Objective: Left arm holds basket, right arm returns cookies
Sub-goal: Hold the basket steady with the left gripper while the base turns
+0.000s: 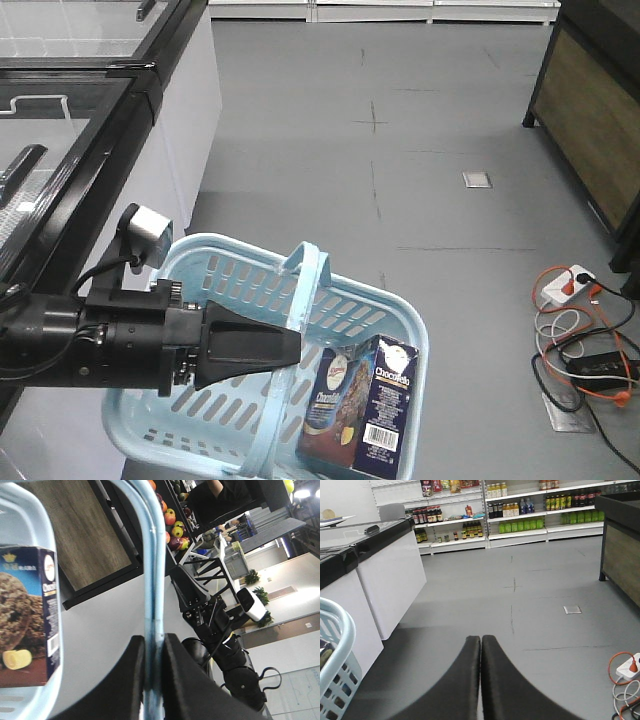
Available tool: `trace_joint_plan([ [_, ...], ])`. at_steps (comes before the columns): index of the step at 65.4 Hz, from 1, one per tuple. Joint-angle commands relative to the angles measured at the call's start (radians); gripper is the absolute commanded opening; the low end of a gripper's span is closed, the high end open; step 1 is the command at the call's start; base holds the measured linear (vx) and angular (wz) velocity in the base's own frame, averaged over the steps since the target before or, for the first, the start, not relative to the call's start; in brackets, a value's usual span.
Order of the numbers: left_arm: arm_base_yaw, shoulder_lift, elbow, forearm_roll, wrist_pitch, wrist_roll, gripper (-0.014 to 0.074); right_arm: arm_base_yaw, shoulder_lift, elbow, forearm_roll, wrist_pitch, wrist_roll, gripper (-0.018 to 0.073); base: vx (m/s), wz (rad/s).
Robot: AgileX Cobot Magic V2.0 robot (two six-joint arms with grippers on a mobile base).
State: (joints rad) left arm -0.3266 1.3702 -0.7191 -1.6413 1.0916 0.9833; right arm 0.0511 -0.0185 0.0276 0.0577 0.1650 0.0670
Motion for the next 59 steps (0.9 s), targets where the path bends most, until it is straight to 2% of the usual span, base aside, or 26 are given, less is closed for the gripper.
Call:
trace_joint_plan([
  [1,-0.005,-0.032,-0.027,-0.138,0.0,0.028,-0.0008,0.0,-0.003,0.021,-0.002,-0.069,-0.002,-0.0008,0.0,0.0],
  [59,-0.005,-0.032,-0.027,-0.131,-0.027,0.025,-0.0008,0.0,-0.003,0.021,-0.002,-0.069,-0.002,-0.0008,0.0,0.0],
])
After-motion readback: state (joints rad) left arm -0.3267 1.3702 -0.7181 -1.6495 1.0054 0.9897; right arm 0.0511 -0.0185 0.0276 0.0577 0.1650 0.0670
